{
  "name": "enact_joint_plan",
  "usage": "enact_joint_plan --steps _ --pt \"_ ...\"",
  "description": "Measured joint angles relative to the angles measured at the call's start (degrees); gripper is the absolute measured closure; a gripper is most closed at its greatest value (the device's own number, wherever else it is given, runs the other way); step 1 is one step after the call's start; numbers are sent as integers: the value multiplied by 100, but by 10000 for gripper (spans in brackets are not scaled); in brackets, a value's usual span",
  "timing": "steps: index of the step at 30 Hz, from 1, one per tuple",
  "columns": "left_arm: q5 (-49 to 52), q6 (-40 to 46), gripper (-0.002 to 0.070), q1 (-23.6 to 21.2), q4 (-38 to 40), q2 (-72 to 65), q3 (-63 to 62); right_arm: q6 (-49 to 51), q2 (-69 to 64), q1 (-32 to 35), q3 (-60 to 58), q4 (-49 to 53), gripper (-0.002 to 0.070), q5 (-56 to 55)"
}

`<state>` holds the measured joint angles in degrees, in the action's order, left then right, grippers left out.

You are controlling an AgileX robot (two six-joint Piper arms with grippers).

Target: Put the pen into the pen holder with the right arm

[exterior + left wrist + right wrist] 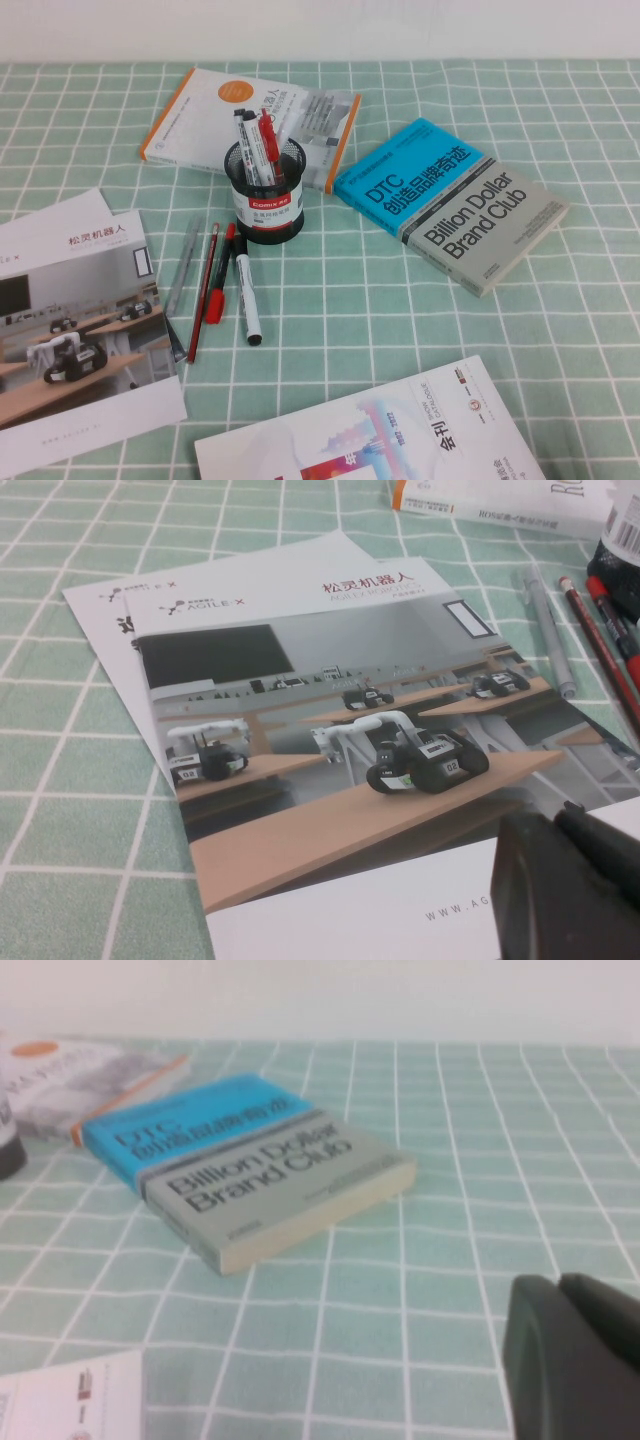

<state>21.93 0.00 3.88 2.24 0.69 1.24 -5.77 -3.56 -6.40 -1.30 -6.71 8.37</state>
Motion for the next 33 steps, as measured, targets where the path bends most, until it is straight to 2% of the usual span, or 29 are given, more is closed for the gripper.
enact_joint_plan --steps 8,21,33 --pt "0 0 680 0 0 0 0 0 392 -110 -10 132 695 51" --pt "0 0 680 0 0 0 0 0 400 -110 -10 164 695 1054" --pt "0 0 680 0 0 0 0 0 400 -110 -10 137 695 1104"
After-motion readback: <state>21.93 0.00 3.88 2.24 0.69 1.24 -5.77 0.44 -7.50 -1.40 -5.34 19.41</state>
